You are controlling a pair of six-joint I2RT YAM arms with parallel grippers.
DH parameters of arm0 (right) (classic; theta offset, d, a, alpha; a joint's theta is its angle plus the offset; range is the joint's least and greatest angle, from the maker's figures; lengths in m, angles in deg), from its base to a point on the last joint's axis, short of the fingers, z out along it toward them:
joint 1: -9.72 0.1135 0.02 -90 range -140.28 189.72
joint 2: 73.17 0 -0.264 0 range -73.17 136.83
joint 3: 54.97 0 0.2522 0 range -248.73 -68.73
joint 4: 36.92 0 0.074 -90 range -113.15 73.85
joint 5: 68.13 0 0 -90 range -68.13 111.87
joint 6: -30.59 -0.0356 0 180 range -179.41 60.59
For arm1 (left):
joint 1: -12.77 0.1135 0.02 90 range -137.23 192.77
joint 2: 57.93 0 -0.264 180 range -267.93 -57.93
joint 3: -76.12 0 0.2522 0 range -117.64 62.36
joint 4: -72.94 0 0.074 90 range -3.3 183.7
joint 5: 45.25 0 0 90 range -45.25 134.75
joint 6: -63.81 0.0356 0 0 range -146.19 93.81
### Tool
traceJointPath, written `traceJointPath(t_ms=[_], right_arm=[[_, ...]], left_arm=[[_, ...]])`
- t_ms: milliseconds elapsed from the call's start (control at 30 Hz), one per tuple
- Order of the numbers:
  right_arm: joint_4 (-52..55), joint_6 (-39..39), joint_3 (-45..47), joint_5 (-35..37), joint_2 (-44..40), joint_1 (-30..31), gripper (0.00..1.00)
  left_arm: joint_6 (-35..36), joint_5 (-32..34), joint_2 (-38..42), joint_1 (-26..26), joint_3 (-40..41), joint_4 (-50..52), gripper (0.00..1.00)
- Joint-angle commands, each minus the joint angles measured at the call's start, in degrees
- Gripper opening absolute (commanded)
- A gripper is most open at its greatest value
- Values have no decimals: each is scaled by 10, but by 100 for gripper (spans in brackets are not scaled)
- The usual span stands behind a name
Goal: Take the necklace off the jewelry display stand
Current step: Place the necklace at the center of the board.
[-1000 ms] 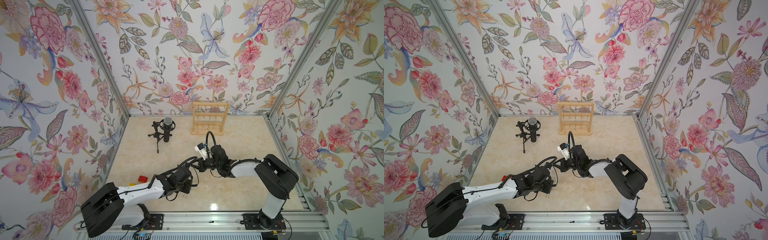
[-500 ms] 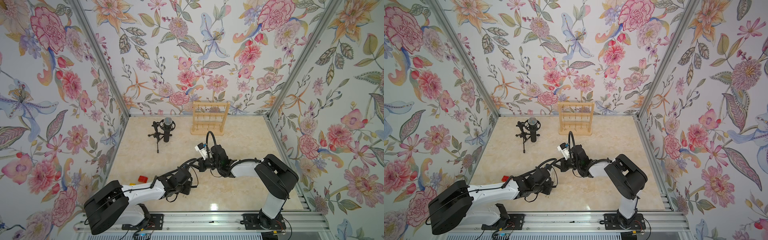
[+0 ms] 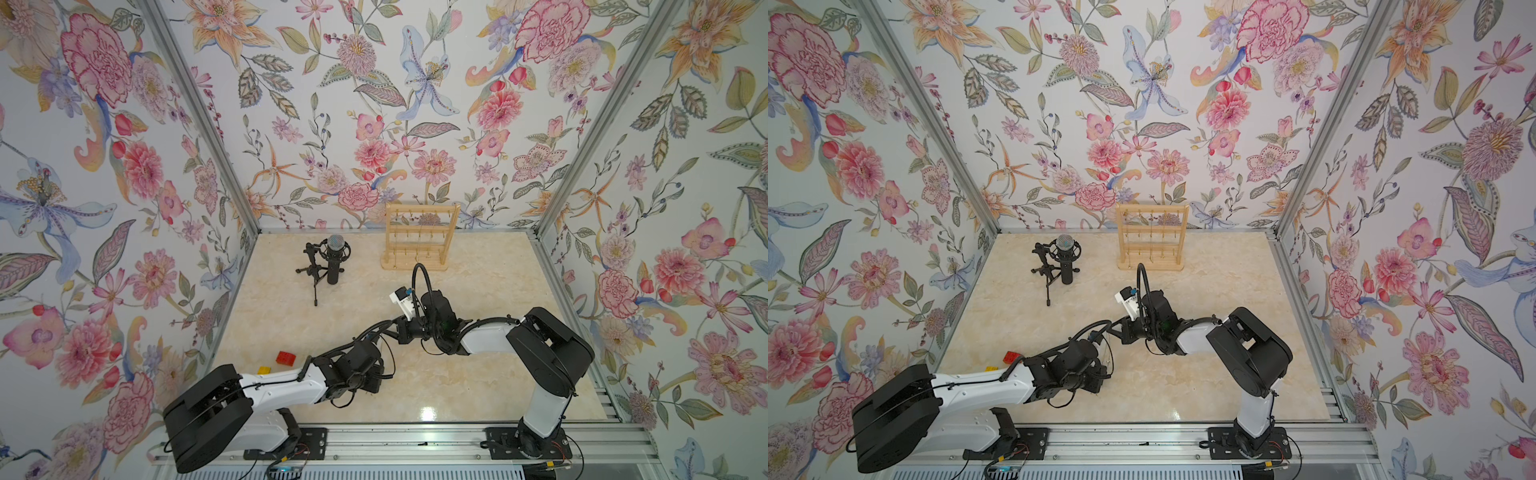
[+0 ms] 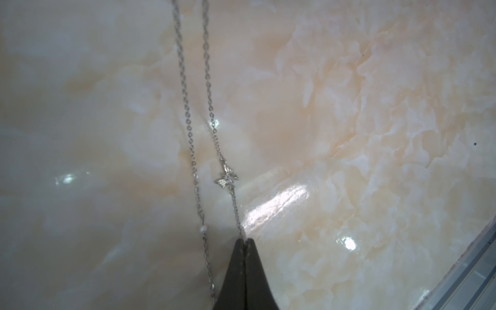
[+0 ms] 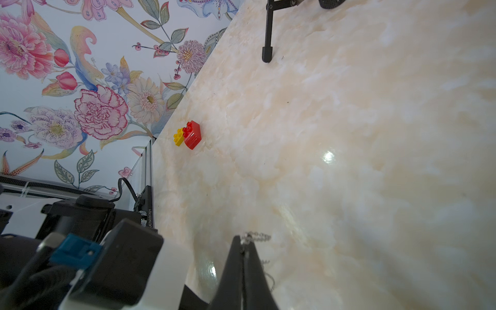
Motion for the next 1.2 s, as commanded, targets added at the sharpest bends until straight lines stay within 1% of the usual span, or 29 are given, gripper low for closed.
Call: traceJointPath(t_ms=[0, 500, 833, 1167], right_arm=[[-11, -4, -4, -5, 10, -2, 0], [3, -2, -22, -1, 25, -2, 0], [17, -3, -39, 9, 43, -8, 0], [3, -29, -60, -16, 84, -30, 3]], left_arm=[[-21, -5, 1, -19, 28, 57, 0], [-43, 8, 32, -29, 57, 79, 0], [-49, 11, 31, -29, 64, 66, 0], [-54, 9, 29, -28, 70, 53, 0]])
